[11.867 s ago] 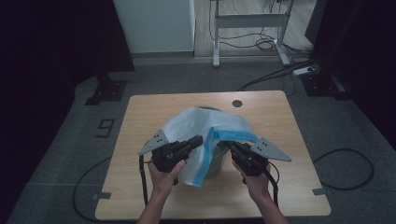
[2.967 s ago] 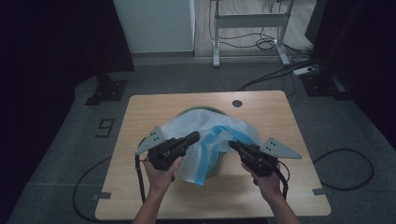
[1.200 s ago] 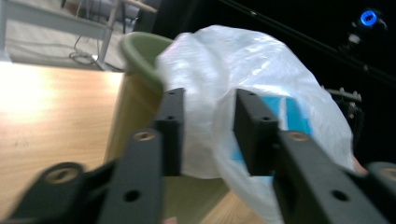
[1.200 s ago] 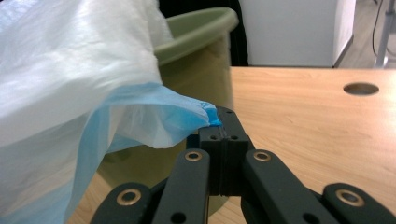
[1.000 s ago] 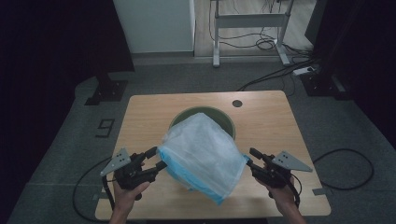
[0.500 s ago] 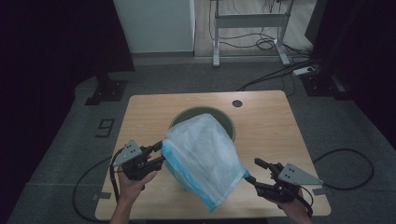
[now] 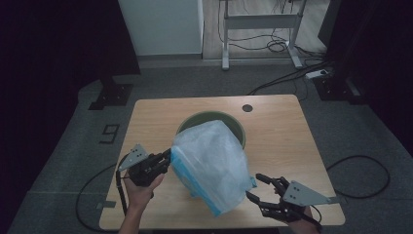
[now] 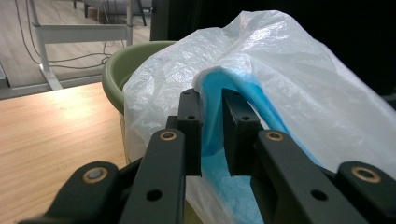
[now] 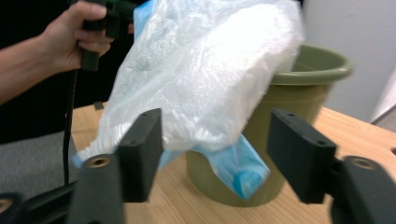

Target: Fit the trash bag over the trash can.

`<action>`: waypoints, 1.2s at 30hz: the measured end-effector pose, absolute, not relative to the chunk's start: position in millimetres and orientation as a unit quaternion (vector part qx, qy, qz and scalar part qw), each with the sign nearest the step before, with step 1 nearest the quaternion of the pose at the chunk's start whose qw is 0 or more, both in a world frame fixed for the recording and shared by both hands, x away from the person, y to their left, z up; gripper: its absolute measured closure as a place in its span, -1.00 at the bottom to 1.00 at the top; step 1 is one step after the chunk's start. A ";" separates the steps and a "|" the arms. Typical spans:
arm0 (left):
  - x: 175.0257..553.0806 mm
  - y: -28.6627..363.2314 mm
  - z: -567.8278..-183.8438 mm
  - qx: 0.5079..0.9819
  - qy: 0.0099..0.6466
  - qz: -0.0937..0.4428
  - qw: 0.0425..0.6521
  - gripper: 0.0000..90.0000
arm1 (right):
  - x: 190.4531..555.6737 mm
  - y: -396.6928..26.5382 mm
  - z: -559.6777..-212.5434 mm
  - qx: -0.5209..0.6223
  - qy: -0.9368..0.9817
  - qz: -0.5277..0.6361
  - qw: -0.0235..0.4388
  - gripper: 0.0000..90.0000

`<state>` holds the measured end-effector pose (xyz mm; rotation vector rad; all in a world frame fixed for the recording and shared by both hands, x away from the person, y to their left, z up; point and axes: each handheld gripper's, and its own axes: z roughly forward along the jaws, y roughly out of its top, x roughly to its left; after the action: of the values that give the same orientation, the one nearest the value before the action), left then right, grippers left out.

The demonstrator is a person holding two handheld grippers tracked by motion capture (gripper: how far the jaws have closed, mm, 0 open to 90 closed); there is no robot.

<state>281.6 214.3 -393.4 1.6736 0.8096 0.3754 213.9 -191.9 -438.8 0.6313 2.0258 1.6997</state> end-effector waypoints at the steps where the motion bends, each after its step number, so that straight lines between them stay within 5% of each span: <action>1: 281.7 214.6 -393.1 0.716 0.347 0.160 0.584 0.76 | 216.1 -188.5 -439.4 0.225 0.732 0.607 0.210 -0.16; 5: 282.3 215.1 -392.5 0.716 0.346 0.157 0.586 0.78 | 218.1 -179.3 -442.8 0.218 0.740 0.600 0.209 -0.15; 11: 282.8 215.3 -391.6 0.714 0.349 0.155 0.586 0.81 | 220.9 -180.2 -435.4 0.226 0.724 0.613 0.219 0.80; 16: 284.8 216.0 -390.8 0.712 0.352 0.153 0.589 0.83 | 226.7 -184.9 -416.1 0.231 0.706 0.631 0.223 0.97; 21: 286.1 214.7 -394.0 0.711 0.356 0.147 0.588 0.84 | 209.0 -162.9 -416.6 0.224 0.715 0.620 0.232 0.00; 28: 284.2 215.0 -392.4 0.709 0.356 0.145 0.591 0.84 | 200.4 -149.6 -433.3 0.241 0.732 0.593 0.233 -0.41; 36: 286.8 214.5 -396.1 0.710 0.360 0.139 0.590 0.84 | 198.3 -169.3 -441.8 0.280 0.712 0.594 0.248 -0.50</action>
<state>286.8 214.5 -396.1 1.6523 0.8374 0.3225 198.3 -169.3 -441.8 0.7642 1.9402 1.6194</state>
